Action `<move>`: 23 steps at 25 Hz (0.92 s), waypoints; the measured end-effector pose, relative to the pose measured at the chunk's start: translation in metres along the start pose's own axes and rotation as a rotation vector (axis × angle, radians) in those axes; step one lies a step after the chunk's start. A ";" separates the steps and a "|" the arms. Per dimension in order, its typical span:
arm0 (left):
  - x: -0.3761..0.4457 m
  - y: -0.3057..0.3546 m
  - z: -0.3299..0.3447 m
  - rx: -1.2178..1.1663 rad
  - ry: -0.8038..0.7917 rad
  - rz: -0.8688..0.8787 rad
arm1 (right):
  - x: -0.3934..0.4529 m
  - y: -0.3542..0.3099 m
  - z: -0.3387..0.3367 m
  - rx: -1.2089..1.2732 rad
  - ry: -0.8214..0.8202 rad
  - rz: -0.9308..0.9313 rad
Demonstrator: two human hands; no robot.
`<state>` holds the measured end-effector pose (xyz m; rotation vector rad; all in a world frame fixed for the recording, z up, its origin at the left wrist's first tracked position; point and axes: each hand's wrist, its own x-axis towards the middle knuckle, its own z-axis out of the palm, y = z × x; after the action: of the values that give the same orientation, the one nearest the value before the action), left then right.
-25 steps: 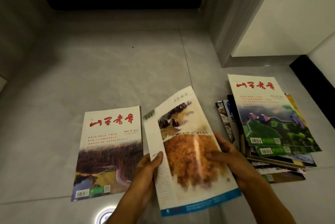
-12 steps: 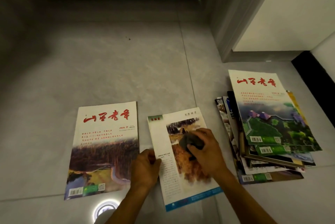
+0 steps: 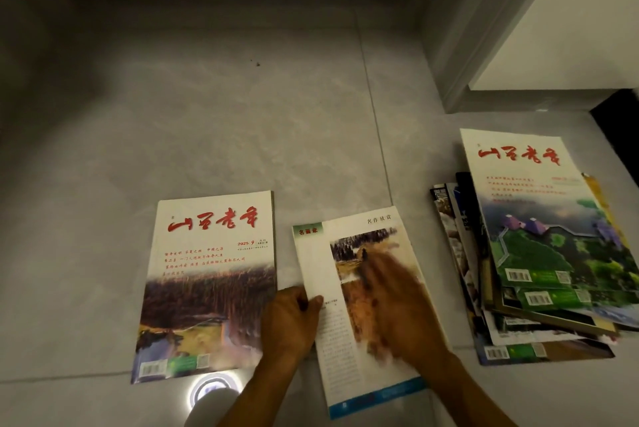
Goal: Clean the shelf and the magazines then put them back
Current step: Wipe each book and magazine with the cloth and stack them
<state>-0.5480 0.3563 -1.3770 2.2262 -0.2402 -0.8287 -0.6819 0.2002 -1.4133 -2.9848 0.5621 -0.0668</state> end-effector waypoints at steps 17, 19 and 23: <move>0.019 -0.002 -0.013 0.128 -0.187 0.062 | 0.090 -0.073 -0.006 0.226 -0.020 0.015; 0.018 -0.002 -0.011 0.131 -0.181 0.070 | 0.092 -0.042 -0.006 0.193 -0.036 -0.093; 0.018 -0.003 -0.010 0.166 -0.132 0.085 | 0.090 -0.005 -0.009 0.200 0.115 0.542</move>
<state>-0.5277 0.3570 -1.3827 2.2987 -0.4800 -0.9401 -0.5965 0.1711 -1.4014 -2.5497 1.2686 -0.2335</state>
